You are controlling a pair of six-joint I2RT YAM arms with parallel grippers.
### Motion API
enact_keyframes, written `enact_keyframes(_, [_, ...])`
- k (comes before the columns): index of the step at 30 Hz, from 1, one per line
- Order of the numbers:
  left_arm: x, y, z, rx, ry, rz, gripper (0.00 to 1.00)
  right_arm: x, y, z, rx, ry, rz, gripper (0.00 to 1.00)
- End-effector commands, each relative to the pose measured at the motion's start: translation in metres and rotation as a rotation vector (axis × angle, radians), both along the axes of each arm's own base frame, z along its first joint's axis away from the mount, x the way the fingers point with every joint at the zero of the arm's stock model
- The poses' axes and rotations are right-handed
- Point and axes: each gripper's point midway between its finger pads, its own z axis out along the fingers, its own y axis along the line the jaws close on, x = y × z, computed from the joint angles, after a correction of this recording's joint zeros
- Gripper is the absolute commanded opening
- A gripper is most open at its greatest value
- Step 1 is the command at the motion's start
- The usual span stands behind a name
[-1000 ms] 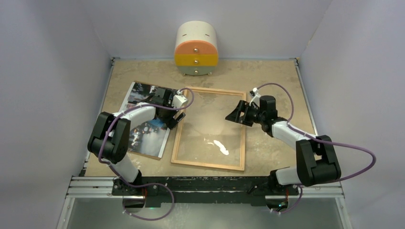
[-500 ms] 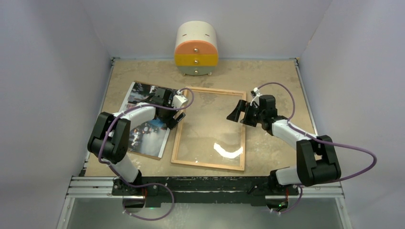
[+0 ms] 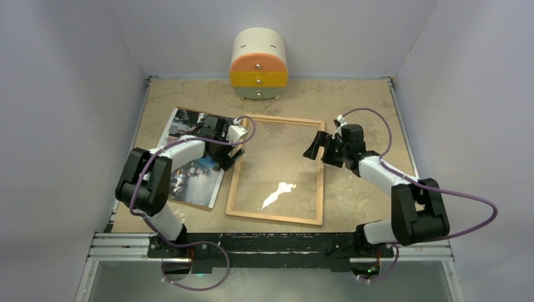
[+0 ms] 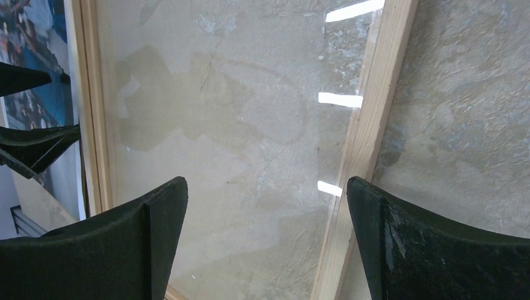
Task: Put the photo into the frame
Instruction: Place the photo frame item in the photo frame.
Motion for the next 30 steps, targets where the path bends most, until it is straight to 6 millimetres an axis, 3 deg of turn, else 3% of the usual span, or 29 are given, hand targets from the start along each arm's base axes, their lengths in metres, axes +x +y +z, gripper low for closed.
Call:
enact_keyframes(1, [-0.010,0.004,-0.006,0.010,0.023,-0.014,0.95,0.010,-0.004,0.010,-0.034,-0.035,-0.011,0.99])
enact_keyframes(21, [-0.011,-0.012,-0.011,-0.004,0.033,-0.037,0.94,-0.001,0.018,-0.005,0.096,0.034,0.025,0.99])
enact_keyframes(30, [-0.012,-0.016,-0.014,0.002,0.035,-0.044,0.94,-0.003,0.033,0.010,0.169,0.021,0.048,0.99])
